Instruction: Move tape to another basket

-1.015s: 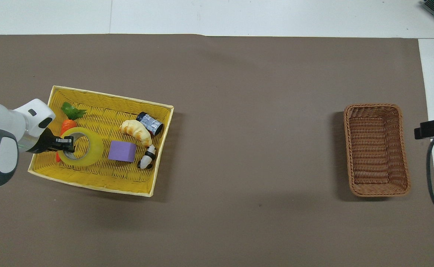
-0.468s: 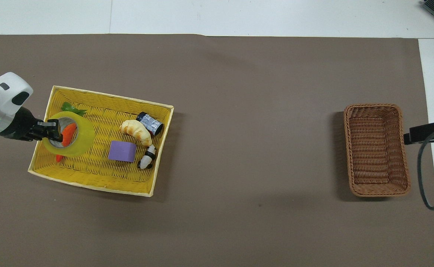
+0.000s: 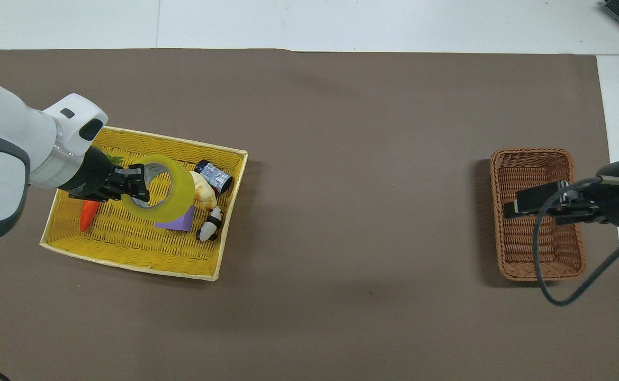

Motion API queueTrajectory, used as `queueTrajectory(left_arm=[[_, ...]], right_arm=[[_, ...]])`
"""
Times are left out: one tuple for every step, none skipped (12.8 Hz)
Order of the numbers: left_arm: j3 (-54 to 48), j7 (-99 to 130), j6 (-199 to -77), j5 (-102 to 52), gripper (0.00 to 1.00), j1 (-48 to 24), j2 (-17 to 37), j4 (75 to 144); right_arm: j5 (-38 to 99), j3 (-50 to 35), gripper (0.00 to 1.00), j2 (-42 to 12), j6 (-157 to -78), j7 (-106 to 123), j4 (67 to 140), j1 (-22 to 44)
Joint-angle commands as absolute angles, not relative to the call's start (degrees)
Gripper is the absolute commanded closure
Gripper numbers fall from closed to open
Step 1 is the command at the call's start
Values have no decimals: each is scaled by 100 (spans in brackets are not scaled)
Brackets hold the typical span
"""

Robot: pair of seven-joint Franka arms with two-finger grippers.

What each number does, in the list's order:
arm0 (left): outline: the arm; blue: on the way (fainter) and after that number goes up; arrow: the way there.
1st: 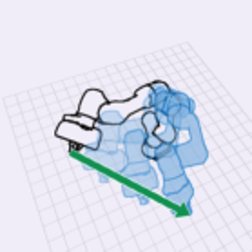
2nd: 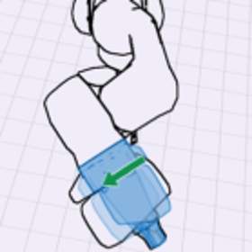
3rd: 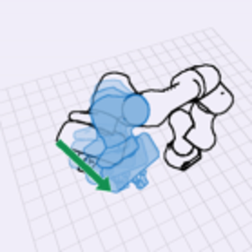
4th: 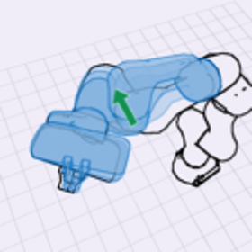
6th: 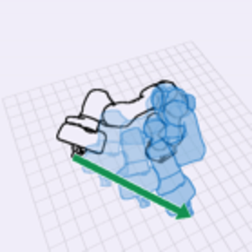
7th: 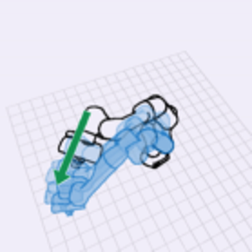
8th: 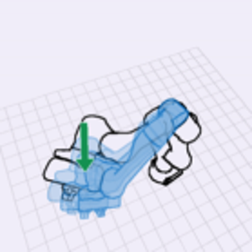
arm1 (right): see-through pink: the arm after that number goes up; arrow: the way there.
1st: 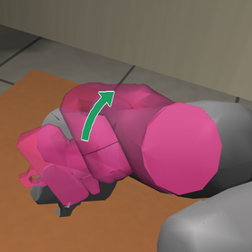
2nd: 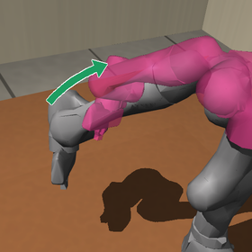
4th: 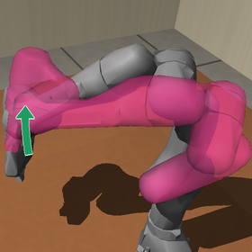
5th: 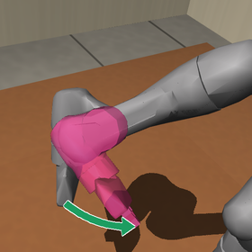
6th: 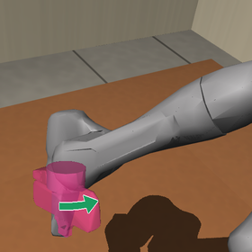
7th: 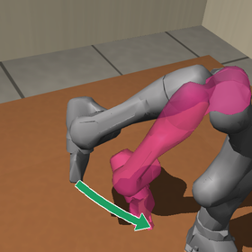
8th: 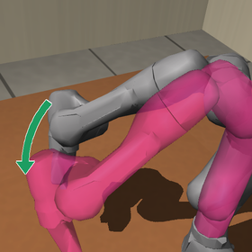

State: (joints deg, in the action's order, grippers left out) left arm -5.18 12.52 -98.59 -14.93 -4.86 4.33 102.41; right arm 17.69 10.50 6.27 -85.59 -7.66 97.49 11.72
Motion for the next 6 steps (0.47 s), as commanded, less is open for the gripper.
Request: queueTrajectory(left_arm=[[-457,1266,-9887,-2211,100,-764,387,10292],[-466,1257,-9966,-2458,100,-878,387,10327],[-457,1257,-10097,-2713,100,-1123,387,10397],[-457,1257,-10273,-2968,100,-1290,387,10493],[-457,1266,-10448,-3171,100,-1536,387,10538],[-457,1266,-10563,-3425,100,-1721,413,10547]], right_arm=[[2459,1028,0,782,-8639,-1045,10150,1212],[2731,1028,0,782,-8770,-1098,10273,1256],[2960,1028,0,782,-8919,-1107,10370,1292],[3075,1028,0,774,-9043,-1151,10441,1466],[3172,1028,0,782,-9166,-1299,10528,1590],[3312,1028,0,791,-9315,-1501,10616,1808]])
